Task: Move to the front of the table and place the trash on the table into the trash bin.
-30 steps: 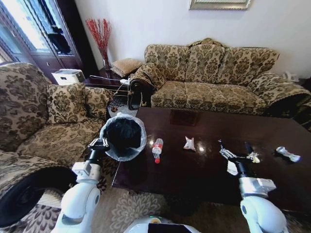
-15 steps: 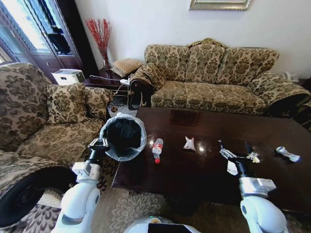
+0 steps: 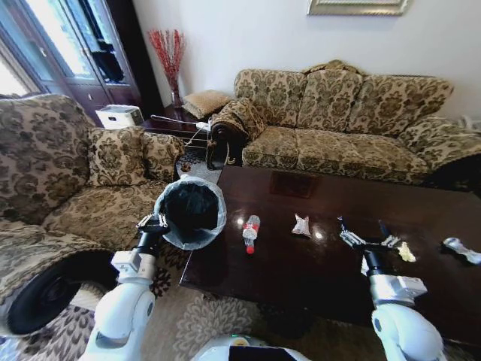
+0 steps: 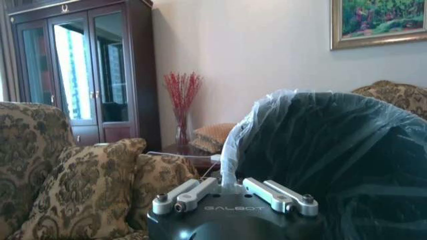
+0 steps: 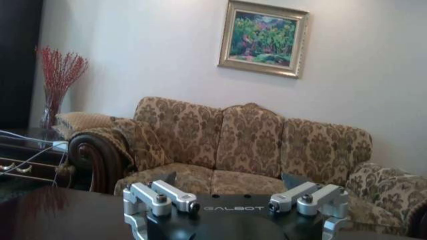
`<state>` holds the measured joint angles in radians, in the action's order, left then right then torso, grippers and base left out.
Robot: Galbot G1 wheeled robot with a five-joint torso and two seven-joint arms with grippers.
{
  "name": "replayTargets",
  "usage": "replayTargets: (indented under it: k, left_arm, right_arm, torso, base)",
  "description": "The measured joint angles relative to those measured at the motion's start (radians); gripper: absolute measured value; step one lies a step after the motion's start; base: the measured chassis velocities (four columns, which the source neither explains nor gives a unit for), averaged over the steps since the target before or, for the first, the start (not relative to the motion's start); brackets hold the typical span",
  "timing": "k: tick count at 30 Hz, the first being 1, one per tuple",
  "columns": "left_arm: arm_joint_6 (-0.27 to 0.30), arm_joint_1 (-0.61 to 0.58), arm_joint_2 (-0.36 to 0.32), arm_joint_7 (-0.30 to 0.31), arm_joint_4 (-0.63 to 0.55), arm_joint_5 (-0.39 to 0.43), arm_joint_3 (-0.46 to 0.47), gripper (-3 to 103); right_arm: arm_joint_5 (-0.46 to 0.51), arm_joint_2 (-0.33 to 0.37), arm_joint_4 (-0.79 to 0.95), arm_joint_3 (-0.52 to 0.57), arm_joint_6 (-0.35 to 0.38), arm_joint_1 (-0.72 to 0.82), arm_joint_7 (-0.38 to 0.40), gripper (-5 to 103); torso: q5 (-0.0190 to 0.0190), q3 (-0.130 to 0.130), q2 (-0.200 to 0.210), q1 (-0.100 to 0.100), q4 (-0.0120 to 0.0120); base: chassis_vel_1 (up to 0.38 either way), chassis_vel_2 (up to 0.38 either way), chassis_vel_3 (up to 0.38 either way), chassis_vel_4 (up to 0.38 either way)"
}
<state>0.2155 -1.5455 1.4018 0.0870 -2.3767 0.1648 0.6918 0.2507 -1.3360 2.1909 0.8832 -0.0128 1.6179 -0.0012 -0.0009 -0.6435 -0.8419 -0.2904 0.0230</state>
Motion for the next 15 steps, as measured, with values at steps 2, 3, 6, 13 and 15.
replayTargets:
  k: [2,3,6,13,15]
  left_arm:
    - [0.0,0.0,0.0,0.0,0.0,0.0,0.0,2]
    - [0.0,0.0,0.0,0.0,0.0,0.0,0.0,2]
    - [0.0,0.0,0.0,0.0,0.0,0.0,0.0,2]
    - [0.0,0.0,0.0,0.0,0.0,0.0,0.0,2]
    - [0.0,0.0,0.0,0.0,0.0,0.0,0.0,2]
  right_arm:
    - [0.0,0.0,0.0,0.0,0.0,0.0,0.0,100]
    - [0.0,0.0,0.0,0.0,0.0,0.0,0.0,100]
    - [0.0,0.0,0.0,0.0,0.0,0.0,0.0,100]
    - [0.0,0.0,0.0,0.0,0.0,0.0,0.0,100]
    - [0.0,0.0,0.0,0.0,0.0,0.0,0.0,100]
  torso:
    - [0.0,0.0,0.0,0.0,0.0]
    - [0.0001,0.0,0.0,0.0,0.0001]
    - [0.0,0.0,0.0,0.0,0.0003]
    - [0.0001,0.0,0.0,0.0,0.0005]
    - [0.0001,0.0,0.0,0.0,0.0009]
  base:
    - [0.0,0.0,0.0,0.0]
    - [0.0,0.0,0.0,0.0]
    - [0.0,0.0,0.0,0.0]
    - [0.041,0.041,0.041,0.038]
    - [0.092,0.063,0.057,0.057]
